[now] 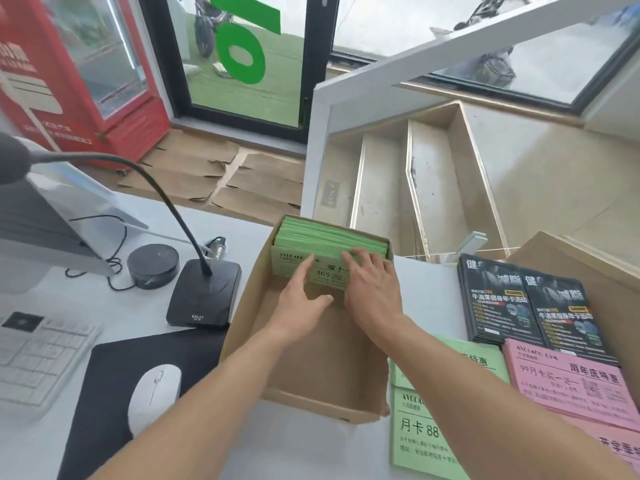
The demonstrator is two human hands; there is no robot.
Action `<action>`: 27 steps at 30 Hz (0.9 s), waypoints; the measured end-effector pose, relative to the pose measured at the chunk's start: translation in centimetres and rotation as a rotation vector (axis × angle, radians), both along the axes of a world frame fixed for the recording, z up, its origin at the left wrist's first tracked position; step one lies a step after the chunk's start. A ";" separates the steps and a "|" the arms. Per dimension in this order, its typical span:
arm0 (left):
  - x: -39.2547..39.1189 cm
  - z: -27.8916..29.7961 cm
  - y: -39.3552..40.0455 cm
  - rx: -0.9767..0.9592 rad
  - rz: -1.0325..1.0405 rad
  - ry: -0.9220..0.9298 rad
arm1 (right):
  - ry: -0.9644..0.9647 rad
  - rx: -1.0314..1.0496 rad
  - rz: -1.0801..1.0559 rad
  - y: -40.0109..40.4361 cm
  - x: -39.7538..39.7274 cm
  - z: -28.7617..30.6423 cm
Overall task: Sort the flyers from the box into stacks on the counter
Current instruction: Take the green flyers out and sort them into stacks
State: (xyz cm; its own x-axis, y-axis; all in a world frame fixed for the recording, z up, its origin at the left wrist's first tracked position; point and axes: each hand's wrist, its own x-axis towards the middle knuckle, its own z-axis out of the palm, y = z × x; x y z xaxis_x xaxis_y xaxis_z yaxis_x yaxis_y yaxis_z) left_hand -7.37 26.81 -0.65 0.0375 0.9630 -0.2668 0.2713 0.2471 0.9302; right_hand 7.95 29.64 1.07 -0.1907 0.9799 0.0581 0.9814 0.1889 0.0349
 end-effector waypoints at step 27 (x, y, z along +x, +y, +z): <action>0.5 8.2 -10.8 -0.097 -0.587 -0.429 | 0.559 -0.537 -0.088 -16.6 13.8 11.2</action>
State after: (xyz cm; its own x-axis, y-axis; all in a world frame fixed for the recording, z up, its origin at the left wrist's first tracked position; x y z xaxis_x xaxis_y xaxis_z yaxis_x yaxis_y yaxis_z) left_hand -6.87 16.05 7.59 0.6606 0.7247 -0.1961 0.0013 0.2601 0.9656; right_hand 21.71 13.06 12.26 -0.1936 0.9109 -0.3643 0.8386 -0.0390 -0.5433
